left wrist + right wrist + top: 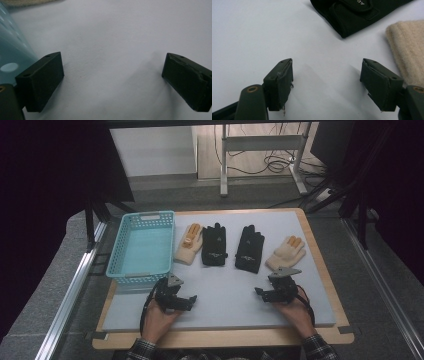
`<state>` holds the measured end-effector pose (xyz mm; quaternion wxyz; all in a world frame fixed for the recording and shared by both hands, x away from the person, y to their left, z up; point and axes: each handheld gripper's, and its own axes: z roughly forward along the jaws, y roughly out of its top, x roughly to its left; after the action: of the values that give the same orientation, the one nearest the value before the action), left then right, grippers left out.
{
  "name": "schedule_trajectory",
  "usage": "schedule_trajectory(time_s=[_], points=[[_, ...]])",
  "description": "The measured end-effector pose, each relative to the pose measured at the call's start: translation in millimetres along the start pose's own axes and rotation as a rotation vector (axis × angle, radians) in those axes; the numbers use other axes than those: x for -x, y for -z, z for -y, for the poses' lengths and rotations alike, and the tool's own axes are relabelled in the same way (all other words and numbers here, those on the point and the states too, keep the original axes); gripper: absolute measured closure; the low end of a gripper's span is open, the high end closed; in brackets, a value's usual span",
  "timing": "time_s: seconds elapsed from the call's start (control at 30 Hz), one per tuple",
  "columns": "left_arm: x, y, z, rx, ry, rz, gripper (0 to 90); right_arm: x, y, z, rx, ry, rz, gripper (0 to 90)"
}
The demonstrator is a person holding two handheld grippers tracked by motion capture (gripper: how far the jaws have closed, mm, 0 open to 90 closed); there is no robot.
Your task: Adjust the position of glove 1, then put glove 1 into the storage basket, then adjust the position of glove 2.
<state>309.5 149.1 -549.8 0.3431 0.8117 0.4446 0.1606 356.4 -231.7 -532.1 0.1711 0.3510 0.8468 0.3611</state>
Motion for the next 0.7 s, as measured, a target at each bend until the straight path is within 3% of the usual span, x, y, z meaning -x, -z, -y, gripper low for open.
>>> schedule_trajectory(time_s=[0.7], points=[[0.2, -0.1, 0.4, 0.003, 0.000, 0.000, 4.3, -0.6, -0.2, 0.2, -0.002, 0.004, -0.003, 23.9]])
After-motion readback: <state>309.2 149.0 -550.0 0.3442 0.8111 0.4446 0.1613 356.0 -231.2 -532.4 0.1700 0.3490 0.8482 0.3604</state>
